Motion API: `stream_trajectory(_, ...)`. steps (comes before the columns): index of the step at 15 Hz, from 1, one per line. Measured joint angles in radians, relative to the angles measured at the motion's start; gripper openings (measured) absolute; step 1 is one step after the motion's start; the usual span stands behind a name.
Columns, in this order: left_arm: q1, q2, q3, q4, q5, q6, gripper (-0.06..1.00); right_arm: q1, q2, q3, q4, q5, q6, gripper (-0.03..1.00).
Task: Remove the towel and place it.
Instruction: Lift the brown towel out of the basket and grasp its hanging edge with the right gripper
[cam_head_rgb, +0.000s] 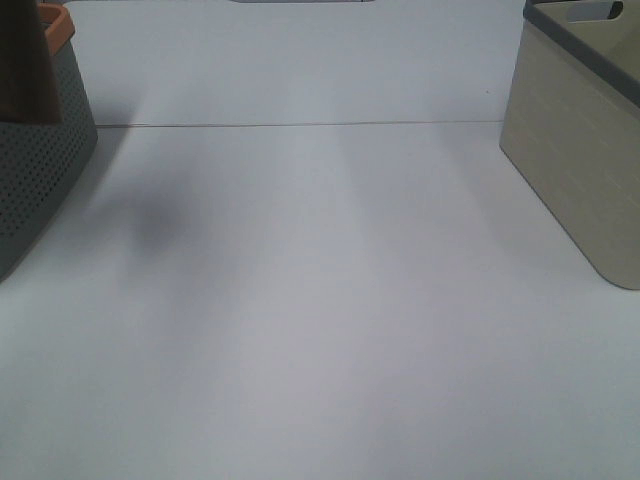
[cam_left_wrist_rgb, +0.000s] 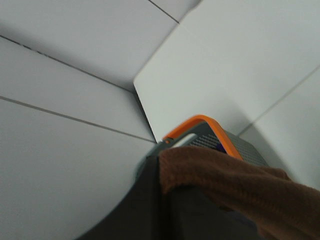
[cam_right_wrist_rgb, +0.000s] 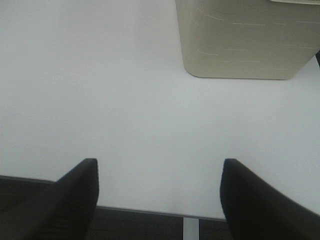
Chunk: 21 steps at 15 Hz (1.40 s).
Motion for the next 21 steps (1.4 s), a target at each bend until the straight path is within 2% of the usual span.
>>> stream_trajectory(2, -0.049, 0.083, 0.000, 0.049, 0.069, -0.077, 0.00, 0.000, 0.017, 0.000, 0.035, -0.001, 0.000, 0.60)
stream_trajectory(4, -0.076, 0.118, 0.000, 0.056, 0.073, -0.107, 0.00, 0.000, 0.074, -0.011, 0.094, -0.027, -0.004, 0.60)
stream_trajectory(6, -0.096, 0.149, -0.012, 0.059, 0.067, -0.117, 0.00, 0.000, 0.169, -0.019, 0.184, -0.121, -0.011, 0.60)
stream_trajectory(7, -0.100, 0.180, -0.041, 0.053, 0.064, -0.120, 0.00, 0.000, 0.242, -0.019, 0.256, -0.199, -0.011, 0.60)
stream_trajectory(9, -0.101, 0.232, -0.094, 0.016, 0.069, -0.121, 0.00, 0.000, 0.334, -0.019, 0.353, -0.249, -0.011, 0.60)
stream_trajectory(13, -0.101, 0.284, -0.125, -0.009, 0.099, -0.108, 0.00, 0.000, 0.473, -0.019, 0.423, -0.335, -0.029, 0.60)
stream_trajectory(15, -0.101, 0.310, -0.127, -0.040, 0.100, -0.093, 0.00, 0.000, 0.548, -0.019, 0.457, -0.409, -0.140, 0.60)
stream_trajectory(17, -0.101, 0.333, -0.128, -0.053, 0.100, -0.082, 0.00, 0.000, 0.610, -0.019, 0.536, -0.470, -0.266, 0.60)
stream_trajectory(20, -0.101, 0.369, -0.128, -0.061, 0.100, -0.079, 0.00, 0.000, 0.761, -0.020, 0.825, -0.522, -0.636, 0.60)
stream_trajectory(21, -0.101, 0.386, -0.128, -0.065, 0.089, -0.079, 0.00, 0.006, 0.893, -0.021, 1.023, -0.513, -0.809, 0.60)
